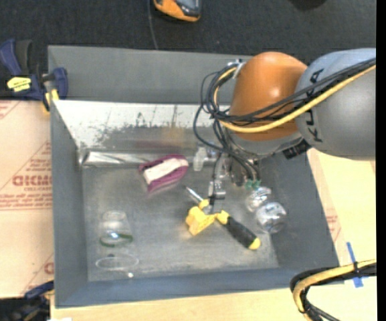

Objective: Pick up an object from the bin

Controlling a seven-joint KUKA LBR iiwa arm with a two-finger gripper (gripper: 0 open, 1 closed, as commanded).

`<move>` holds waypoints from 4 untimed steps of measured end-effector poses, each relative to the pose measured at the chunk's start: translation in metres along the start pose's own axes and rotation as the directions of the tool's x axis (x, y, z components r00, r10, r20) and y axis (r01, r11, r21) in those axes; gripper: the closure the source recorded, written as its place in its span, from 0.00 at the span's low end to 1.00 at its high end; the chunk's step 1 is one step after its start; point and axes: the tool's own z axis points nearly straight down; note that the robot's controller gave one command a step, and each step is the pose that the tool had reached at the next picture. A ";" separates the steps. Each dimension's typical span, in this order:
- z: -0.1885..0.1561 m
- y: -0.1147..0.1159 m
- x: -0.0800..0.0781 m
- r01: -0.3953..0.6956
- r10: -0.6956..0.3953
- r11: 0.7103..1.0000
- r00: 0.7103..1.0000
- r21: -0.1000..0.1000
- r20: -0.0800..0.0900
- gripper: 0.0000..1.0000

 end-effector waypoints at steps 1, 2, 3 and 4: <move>-0.005 0.000 -0.002 -0.001 0.001 1.000 1.000 -0.001 0.008 0.00; 0.045 -0.013 0.000 0.136 -0.136 0.991 0.991 0.002 0.010 0.00; 0.066 -0.021 0.004 0.246 -0.246 0.969 0.969 0.002 0.007 0.00; 0.067 -0.032 0.011 0.299 -0.299 0.954 0.954 0.004 0.007 0.00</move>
Offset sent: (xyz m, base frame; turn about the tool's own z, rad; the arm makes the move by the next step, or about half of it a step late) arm -0.0043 -0.0322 -0.1218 -0.3497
